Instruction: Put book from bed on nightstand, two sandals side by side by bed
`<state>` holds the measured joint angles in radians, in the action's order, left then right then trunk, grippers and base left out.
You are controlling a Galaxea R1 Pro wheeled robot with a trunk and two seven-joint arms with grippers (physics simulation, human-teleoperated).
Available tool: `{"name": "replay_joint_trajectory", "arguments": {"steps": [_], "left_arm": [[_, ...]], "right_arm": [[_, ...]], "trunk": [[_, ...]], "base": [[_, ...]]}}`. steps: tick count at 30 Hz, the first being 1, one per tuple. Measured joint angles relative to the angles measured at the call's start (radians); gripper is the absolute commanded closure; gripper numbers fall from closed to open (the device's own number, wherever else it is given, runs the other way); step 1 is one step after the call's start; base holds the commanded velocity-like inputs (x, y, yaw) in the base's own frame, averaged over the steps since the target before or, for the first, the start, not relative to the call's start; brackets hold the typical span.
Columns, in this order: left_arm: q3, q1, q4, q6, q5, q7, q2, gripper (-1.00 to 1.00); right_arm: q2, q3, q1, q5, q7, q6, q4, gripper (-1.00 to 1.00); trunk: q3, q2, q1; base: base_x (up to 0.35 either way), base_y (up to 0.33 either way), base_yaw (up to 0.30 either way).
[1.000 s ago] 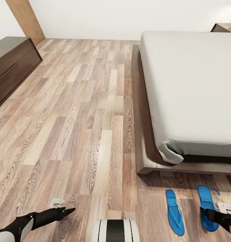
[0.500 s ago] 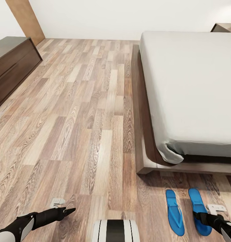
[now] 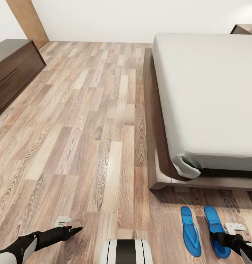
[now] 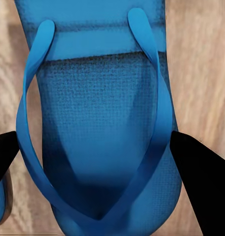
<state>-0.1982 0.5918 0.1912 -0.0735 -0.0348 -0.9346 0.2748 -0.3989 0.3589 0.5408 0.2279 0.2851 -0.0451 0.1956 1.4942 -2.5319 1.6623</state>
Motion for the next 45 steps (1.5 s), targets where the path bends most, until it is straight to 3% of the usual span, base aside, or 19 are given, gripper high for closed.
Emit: {"name": "replay_joint_trajectory", "arguments": {"steps": [26,45], "left_arm": [[0.0,0.0,0.0,0.0,0.0,0.013,-0.006,-1.0],[0.0,0.0,0.0,0.0,0.0,0.013,-0.006,-1.0]], "right_arm": [[0.0,0.0,0.0,0.0,0.0,0.0,0.0,1.0],[0.0,0.001,0.0,0.0,0.0,0.0,0.0,1.0]], "trunk": [[0.101,-0.006,0.012],[0.101,-0.006,0.012]], "base": [[0.0,0.0,0.0],[0.039,0.021,0.0]]}}
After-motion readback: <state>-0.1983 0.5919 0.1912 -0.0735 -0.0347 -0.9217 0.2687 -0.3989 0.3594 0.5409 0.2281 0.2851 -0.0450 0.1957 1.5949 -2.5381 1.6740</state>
